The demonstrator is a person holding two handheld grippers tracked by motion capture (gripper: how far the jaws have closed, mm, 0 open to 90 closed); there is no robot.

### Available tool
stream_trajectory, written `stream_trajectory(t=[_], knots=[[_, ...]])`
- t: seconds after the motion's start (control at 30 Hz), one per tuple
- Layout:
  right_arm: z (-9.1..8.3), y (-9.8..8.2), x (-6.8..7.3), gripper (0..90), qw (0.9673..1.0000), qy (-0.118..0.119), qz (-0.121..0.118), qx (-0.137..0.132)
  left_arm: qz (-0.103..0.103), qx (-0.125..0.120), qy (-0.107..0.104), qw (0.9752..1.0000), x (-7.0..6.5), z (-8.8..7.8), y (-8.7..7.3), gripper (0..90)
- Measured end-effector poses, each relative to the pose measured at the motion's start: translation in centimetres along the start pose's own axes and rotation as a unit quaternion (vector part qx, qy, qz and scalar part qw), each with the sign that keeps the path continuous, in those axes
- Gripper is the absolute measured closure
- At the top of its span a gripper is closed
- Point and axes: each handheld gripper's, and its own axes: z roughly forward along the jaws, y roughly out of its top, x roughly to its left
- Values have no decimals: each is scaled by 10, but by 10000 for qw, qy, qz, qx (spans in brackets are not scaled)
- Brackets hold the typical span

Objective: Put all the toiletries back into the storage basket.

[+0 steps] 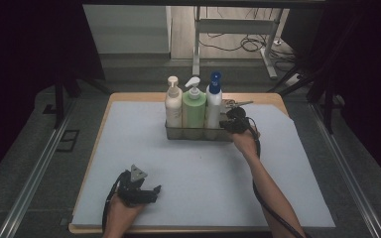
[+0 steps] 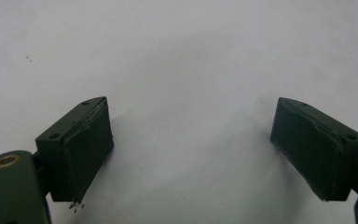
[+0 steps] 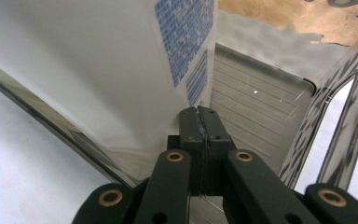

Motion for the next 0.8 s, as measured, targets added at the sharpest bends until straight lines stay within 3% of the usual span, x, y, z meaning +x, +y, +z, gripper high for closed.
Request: stream_trajectory(t=[0.43,0.8], knots=[[-2,-1,2,896,10000,5,5,11,7,6,-5,10000,0,0,0,123],[-10,1,0,724,9996,-202,-168,-59,-9,-10,-2,10000,0,0,0,123]])
